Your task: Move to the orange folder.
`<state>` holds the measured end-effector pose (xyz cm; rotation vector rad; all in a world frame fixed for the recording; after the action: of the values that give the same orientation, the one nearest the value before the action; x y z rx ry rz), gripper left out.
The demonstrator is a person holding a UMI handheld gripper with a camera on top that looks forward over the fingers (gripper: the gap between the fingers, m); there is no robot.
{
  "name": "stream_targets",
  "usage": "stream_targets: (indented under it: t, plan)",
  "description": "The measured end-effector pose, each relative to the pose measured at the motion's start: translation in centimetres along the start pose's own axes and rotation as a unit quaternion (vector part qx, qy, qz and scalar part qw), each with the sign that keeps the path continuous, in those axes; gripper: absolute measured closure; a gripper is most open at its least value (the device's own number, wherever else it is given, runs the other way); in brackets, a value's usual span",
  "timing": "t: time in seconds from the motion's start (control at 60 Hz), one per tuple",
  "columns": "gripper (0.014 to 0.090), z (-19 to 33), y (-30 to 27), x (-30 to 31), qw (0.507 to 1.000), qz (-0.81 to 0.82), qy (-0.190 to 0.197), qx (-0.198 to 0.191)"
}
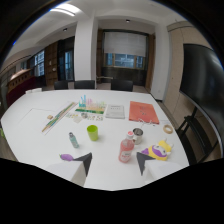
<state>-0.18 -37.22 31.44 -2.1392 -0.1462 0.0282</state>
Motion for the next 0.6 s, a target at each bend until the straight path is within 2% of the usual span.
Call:
stream_targets:
  t: [0.1, 0.2, 0.333, 0.6]
  plan:
    - [0.0196, 0.5, 0.1, -0.7, 1.000, -0.004, 0.003, 0.006]
    - [0.0196, -1.2, 0.8, -1.1, 1.000, -0.011, 0.014, 0.012]
    - [0.0197, -3.0, 1.9, -0.9, 1.000, 0.006, 0.010, 0.011]
    - [0.0196, -3.4, 3.9, 7.4, 0.998, 0.008, 0.064, 0.012]
